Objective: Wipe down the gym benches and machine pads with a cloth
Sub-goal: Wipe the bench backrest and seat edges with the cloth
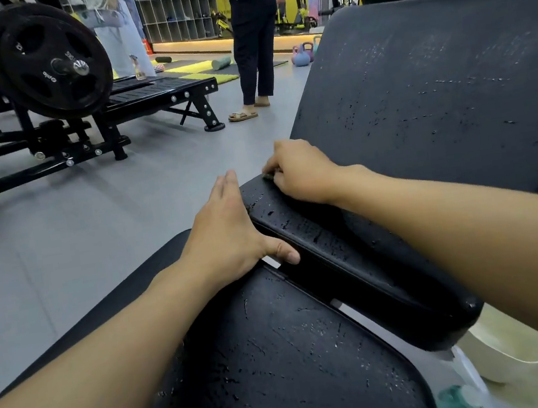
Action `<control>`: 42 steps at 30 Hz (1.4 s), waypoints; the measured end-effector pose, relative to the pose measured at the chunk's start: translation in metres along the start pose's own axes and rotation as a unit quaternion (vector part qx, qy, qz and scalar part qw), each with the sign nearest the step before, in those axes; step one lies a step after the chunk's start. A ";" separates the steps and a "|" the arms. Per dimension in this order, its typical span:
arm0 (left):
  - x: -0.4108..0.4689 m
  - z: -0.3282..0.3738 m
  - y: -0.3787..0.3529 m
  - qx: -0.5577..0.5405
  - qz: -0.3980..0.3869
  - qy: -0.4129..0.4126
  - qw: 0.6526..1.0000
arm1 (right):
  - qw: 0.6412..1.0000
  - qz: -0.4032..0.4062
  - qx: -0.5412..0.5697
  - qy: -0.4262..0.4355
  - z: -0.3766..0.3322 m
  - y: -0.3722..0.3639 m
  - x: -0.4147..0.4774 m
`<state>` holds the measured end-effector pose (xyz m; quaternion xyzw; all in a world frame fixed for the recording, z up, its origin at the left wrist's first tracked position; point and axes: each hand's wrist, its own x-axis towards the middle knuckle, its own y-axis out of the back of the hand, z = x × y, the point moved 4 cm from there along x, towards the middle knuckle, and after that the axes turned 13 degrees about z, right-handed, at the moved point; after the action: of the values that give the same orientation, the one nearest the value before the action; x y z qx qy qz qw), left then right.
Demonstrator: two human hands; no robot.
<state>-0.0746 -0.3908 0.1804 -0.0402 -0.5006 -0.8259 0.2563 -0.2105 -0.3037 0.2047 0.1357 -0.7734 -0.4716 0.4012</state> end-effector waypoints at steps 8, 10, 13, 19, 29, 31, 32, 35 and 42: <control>-0.004 0.011 0.006 -0.008 -0.019 -0.007 1.000 | 0.999 -0.019 0.043 0.011 -0.012 0.049 -0.096; -0.006 0.020 0.006 0.014 -0.047 -0.021 0.999 | 0.999 -0.019 0.043 0.005 -0.014 0.068 -0.125; -0.023 0.049 -0.004 0.142 -0.109 -0.089 0.980 | 0.999 -0.018 0.037 -0.014 -0.013 0.090 -0.167; -0.092 0.176 -0.031 0.082 -0.073 -0.281 0.953 | 0.996 0.029 -0.002 -0.081 0.024 0.135 -0.234; -0.178 0.196 -0.214 -0.156 -0.216 0.077 0.961 | 0.922 -0.064 -0.019 -0.382 0.133 0.112 -0.345; -0.187 0.172 -0.252 -0.138 -0.242 0.158 0.947 | 0.914 -0.071 -0.003 -0.399 0.144 0.093 -0.351; -0.191 0.164 -0.267 -0.137 -0.251 0.200 0.937 | 0.913 -0.069 0.001 -0.402 0.149 0.084 -0.354; -0.203 0.147 -0.309 -0.141 -0.270 0.296 0.905 | 0.912 -0.083 0.020 -0.401 0.159 0.062 -0.361; -0.208 0.154 -0.341 -0.083 -0.234 0.251 0.936 | 0.909 -0.127 0.046 -0.394 0.198 0.034 -0.372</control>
<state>-0.0823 -0.0550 -0.0853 0.2658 -0.3452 -0.8841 0.1689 -0.1151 0.0555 0.0034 0.0542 -0.8657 -0.4976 -0.0058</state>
